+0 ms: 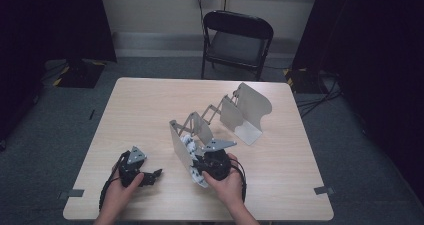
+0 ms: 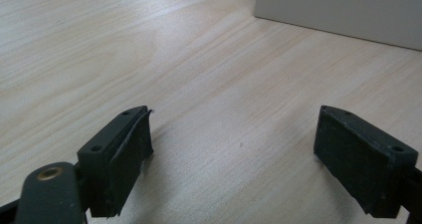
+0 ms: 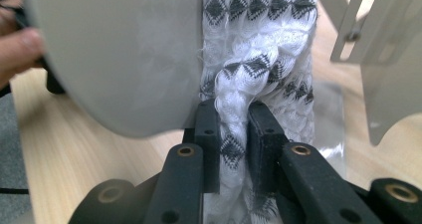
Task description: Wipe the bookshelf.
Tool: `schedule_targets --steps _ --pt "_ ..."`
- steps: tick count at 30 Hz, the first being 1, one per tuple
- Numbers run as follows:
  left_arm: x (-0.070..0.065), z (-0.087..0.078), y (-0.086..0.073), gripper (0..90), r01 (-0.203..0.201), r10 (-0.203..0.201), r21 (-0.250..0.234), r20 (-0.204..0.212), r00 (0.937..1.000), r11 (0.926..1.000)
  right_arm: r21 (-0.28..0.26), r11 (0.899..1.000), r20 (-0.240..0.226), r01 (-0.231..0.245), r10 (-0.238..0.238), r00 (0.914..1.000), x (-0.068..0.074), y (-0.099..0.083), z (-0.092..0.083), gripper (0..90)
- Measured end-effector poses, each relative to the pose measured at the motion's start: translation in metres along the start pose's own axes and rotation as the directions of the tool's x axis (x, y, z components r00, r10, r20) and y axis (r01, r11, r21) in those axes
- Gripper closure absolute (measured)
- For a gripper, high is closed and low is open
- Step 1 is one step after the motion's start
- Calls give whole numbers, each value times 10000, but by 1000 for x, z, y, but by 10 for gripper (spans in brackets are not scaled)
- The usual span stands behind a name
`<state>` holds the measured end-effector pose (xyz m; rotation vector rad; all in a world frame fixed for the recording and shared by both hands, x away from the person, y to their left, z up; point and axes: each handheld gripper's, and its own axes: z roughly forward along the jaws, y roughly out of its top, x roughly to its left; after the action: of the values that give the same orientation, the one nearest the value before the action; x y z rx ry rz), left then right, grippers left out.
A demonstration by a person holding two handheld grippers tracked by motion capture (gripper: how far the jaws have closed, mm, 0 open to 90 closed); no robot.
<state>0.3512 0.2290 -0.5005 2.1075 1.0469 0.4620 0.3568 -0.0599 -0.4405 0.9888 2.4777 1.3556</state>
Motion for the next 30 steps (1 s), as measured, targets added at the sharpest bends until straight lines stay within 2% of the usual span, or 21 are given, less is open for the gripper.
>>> schedule_targets --steps 5,12,19,25,27,30 --pt "0 0 0 147 1 -1 -1 -1 10000 10000 224 9997 34 -122 121 9999 -3 -9 9 782" --pt "0 0 0 147 1 -1 1 1 10000 10000 539 9985 140 -28 21 9999 -6 -17 15 780" --pt "0 0 0 147 -1 1 0 -1 10000 10000 708 9973 232 171 -188 9996 -5 -21 19 777" --pt "0 0 0 147 3 -3 -7 8 10000 10000 825 9965 258 137 -159 9995 -6 -24 22 777" --pt "0 0 0 147 5 -5 -7 9 10000 10000 789 9969 191 -16 1 9998 -5 -26 23 777" --pt "0 0 0 147 2 -2 -3 1 10000 10000 872 9961 243 97 -118 9996 -5 -26 24 777"
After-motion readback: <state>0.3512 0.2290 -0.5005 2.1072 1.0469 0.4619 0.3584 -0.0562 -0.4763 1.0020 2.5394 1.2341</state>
